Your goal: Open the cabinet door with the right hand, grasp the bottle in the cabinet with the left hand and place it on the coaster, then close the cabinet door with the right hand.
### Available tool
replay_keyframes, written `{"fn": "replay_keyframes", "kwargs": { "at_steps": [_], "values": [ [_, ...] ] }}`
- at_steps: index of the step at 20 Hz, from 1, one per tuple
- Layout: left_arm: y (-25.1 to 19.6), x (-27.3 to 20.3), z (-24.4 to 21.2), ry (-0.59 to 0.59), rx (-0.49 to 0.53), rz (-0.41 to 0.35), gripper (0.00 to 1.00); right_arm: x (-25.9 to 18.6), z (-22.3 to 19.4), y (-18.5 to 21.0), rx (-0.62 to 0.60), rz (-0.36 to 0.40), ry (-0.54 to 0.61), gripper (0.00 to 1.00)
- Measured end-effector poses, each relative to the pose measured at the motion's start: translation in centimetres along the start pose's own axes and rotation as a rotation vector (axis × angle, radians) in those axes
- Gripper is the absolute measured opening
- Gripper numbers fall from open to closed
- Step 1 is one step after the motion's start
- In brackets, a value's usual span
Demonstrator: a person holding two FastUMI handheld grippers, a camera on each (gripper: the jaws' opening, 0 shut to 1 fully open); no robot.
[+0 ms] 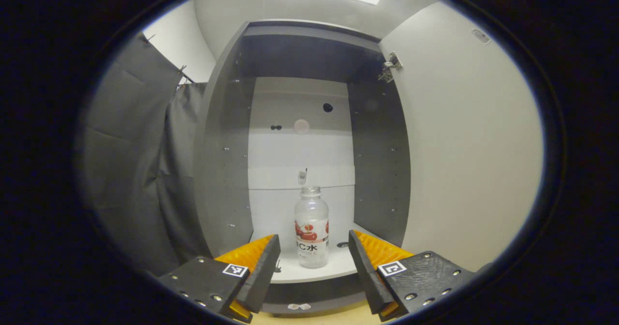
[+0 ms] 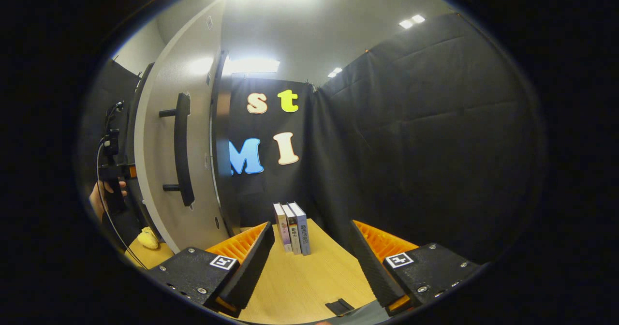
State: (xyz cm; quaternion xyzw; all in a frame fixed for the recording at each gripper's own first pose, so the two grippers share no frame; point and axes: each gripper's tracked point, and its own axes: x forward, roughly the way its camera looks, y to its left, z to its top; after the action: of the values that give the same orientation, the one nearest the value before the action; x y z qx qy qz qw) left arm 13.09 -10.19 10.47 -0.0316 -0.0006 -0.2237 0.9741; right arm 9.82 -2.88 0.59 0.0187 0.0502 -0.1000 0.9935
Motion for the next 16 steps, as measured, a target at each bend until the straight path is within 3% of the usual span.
{"fn": "replay_keyframes", "kwargs": {
  "at_steps": [8, 14, 15, 16],
  "values": [
    [-0.1, 6.5, -3.2, 0.039, -0.008, -0.057, 0.82, -0.3, -0.9, -0.5, 0.009, -0.104, 0.02, 0.96],
    [0.7, 10.2, -5.3, 0.068, -0.018, -0.041, 0.82, 0.1, -2.2, -0.1, 0.026, -0.138, 0.054, 0.96],
    [0.9, 10.6, -5.6, 0.073, -0.008, -0.035, 0.77, 0.3, -2.2, 0.1, 0.027, -0.137, 0.058, 0.96],
    [1.1, 10.8, -5.8, 0.074, 0.0, -0.03, 0.81, 0.3, -2.2, 0.2, 0.025, -0.136, 0.06, 0.96]
  ]
}}
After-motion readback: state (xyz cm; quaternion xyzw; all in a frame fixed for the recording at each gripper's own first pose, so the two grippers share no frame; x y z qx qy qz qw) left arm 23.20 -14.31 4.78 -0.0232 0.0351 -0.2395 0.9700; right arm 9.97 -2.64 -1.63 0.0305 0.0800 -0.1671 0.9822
